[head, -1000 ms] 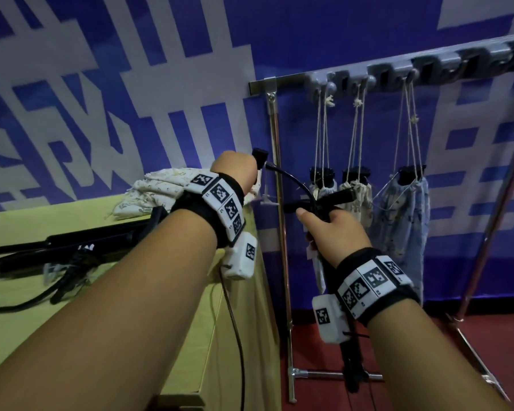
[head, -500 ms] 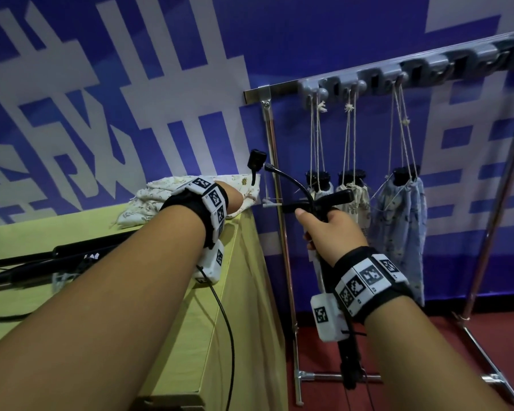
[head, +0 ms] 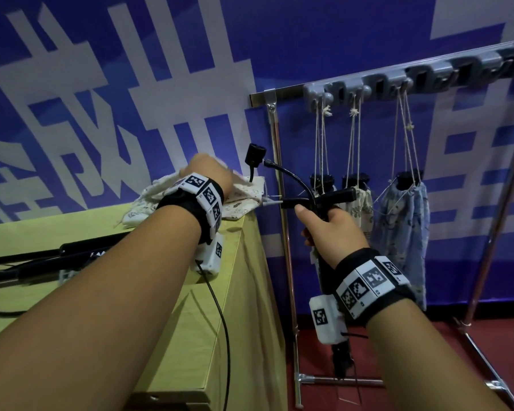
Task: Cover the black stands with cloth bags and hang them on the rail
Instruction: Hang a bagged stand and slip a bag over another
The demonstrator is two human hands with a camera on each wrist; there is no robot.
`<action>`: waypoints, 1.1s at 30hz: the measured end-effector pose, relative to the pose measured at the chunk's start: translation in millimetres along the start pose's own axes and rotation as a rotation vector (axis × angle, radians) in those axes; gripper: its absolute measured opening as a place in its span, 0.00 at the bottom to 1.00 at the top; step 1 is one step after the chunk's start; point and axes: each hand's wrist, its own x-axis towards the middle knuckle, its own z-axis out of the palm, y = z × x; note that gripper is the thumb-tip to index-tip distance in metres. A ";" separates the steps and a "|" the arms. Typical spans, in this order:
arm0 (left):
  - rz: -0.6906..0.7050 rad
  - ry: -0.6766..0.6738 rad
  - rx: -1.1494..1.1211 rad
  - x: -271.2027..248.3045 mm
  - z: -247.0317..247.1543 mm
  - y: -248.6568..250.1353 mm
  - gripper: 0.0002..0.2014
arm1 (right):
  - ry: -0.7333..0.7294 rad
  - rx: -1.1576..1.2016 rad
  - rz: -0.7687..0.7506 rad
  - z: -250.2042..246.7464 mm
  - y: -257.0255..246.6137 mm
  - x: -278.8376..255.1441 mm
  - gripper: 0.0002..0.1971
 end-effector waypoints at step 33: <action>-0.264 -0.414 -1.882 -62.1 2.7 98.6 0.10 | -0.004 0.397 0.004 -23.1 3.3 -10.5 0.28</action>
